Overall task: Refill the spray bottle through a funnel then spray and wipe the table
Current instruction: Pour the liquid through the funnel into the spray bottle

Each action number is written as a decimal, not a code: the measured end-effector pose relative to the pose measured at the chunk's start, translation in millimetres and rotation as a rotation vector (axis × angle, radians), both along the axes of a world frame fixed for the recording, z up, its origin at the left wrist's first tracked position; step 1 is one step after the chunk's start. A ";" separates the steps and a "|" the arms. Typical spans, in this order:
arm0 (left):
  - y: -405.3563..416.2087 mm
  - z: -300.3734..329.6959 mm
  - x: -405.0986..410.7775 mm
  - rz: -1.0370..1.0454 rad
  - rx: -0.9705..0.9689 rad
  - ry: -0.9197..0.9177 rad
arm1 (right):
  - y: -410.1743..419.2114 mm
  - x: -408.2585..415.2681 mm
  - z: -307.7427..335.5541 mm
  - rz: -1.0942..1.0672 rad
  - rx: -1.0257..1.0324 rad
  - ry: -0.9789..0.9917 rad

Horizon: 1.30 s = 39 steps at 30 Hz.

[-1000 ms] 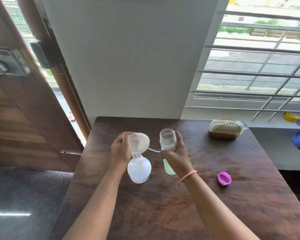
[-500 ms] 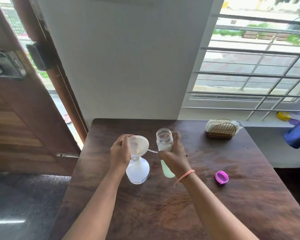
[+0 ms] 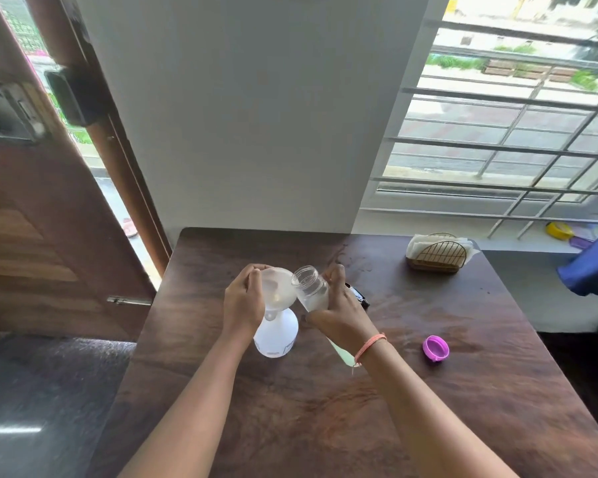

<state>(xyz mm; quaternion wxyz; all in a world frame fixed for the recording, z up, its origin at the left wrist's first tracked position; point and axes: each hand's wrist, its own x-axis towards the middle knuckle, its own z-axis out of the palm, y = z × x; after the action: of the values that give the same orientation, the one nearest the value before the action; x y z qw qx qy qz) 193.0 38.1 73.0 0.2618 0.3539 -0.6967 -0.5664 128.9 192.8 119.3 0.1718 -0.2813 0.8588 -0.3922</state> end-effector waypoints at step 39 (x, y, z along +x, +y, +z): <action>-12.6 1.8 -5.3 -0.207 0.223 -0.017 | 3.5 -9.0 24.6 0.068 0.242 0.186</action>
<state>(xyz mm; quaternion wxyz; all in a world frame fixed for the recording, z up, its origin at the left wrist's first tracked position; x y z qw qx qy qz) 187.8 25.5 74.8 0.1550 0.3117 -0.6646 -0.6612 119.8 196.3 143.9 0.1373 -0.3228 0.9019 -0.2519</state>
